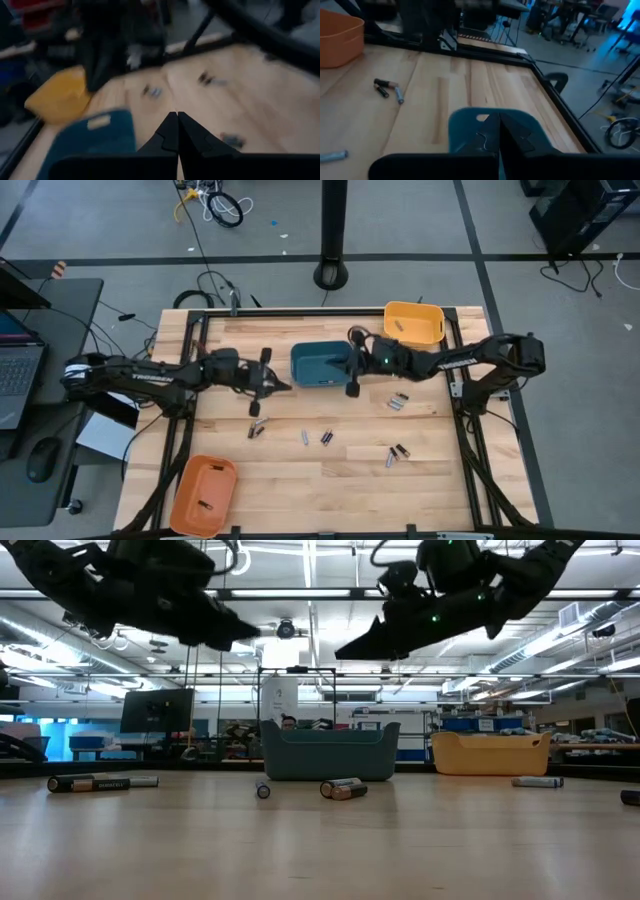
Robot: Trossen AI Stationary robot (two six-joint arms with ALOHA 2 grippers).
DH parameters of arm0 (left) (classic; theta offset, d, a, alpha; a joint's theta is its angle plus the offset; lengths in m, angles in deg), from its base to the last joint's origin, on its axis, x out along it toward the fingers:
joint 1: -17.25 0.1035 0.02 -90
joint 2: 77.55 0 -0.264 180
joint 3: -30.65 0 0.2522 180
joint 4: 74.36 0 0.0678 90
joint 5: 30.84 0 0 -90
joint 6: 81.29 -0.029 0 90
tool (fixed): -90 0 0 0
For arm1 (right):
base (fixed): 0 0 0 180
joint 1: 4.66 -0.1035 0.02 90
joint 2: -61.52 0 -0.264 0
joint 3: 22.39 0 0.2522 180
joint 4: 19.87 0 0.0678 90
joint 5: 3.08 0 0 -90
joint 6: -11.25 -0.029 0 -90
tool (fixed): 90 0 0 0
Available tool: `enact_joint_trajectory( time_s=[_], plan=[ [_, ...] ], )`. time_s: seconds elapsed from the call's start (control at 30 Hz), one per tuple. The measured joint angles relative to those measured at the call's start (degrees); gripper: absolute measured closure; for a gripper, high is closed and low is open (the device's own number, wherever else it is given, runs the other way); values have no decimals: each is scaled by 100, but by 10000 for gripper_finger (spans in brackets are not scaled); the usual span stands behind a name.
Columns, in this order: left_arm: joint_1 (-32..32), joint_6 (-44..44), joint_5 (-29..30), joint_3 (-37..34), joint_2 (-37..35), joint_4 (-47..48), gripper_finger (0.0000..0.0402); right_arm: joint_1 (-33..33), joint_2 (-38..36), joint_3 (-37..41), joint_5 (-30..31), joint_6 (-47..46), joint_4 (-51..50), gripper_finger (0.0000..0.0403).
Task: Sort batteries
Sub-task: Put the white battery into the yellow bin
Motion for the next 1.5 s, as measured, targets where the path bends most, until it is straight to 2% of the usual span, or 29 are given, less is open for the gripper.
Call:
enact_joint_trajectory(
  time_s=[0.07,0.13,0.33,0.47,0.8,0.9,1.07,1.33,1.5],
  plan=[
    [-150,309,463,0,74,6,398,-247,2,-12,468,-128,71,392],
    [-311,511,522,1,80,-55,398,-452,-14,-70,790,-361,88,392],
    [-816,836,541,4,88,158,398,-1082,-39,-142,910,-998,72,391],
    [-1147,802,798,0,97,569,398,-1484,-37,-142,1479,-1008,-127,391],
    [-1748,1145,997,322,238,1902,398,-1907,-35,-142,1597,-1654,-744,390],
    [-1920,1102,1038,607,372,2112,398,-2100,-35,-142,1854,-1675,-836,390],
    [-2126,883,1055,1413,713,3187,398,-2357,-34,-141,2194,-1722,-1036,390],
    [-2193,88,979,2867,1953,4643,398,-2607,-35,-142,2190,-1979,-1706,385],
    [-2126,-554,637,3430,2732,5017,398,-2728,-35,-140,2169,-2171,-2366,389]
  ],
)
